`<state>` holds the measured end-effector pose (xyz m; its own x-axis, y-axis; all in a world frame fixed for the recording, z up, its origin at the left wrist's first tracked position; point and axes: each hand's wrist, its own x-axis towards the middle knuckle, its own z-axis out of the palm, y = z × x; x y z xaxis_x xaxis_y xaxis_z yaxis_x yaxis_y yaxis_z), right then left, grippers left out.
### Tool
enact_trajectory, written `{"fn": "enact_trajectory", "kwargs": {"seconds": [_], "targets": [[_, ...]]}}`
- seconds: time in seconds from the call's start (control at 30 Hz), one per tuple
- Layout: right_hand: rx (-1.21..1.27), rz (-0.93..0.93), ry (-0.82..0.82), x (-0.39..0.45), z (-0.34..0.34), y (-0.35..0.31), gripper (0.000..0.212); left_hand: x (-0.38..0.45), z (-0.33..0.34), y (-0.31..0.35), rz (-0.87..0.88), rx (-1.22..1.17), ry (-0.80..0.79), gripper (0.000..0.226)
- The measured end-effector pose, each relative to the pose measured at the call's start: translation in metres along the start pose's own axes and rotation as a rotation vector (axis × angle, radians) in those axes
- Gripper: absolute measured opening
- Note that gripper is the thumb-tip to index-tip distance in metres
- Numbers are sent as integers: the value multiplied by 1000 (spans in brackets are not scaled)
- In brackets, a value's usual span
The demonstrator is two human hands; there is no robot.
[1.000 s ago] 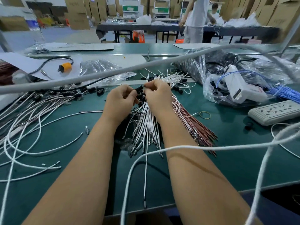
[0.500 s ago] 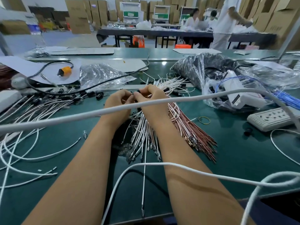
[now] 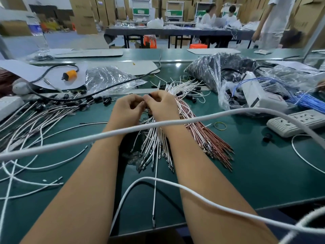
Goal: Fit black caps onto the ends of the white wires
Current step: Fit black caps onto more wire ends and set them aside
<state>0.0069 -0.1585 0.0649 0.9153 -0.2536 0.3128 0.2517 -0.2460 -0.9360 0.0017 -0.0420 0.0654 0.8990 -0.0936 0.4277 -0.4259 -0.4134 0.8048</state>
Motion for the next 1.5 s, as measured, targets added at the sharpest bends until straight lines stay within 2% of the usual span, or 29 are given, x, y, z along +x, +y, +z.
{"fn": "enact_trajectory", "kwargs": {"seconds": [0.13,0.3,0.4,0.5,0.67,0.93,1.0,1.07,1.23,1.37,1.5], "targets": [[-25,-54,25,-9,-5,-10,19,1,-2,1,67,120,25,7],[63,-36,148,-10,-7,-21,5,0,-8,-8,99,225,84,12],[97,-26,124,-13,-5,-23,4,2,-6,-13,78,288,130,12],[146,-16,76,-14,-4,-21,6,3,-6,-15,138,319,164,10],[111,-90,65,-17,-3,-21,13,-2,-2,0,286,155,168,16],[217,-136,42,-21,-4,-26,23,-3,2,6,129,-146,151,24],[219,-167,23,-23,-5,-25,18,-1,3,5,90,-218,131,24],[187,-193,25,-24,-5,-26,9,-1,3,4,79,-270,114,23],[-13,-207,54,-20,-5,-26,19,1,5,2,17,-295,116,18],[-211,-247,82,-18,-12,-21,30,3,1,0,-1,-273,250,10],[-435,-237,37,-18,-13,-20,21,6,-9,-5,-46,-247,373,13]]}}
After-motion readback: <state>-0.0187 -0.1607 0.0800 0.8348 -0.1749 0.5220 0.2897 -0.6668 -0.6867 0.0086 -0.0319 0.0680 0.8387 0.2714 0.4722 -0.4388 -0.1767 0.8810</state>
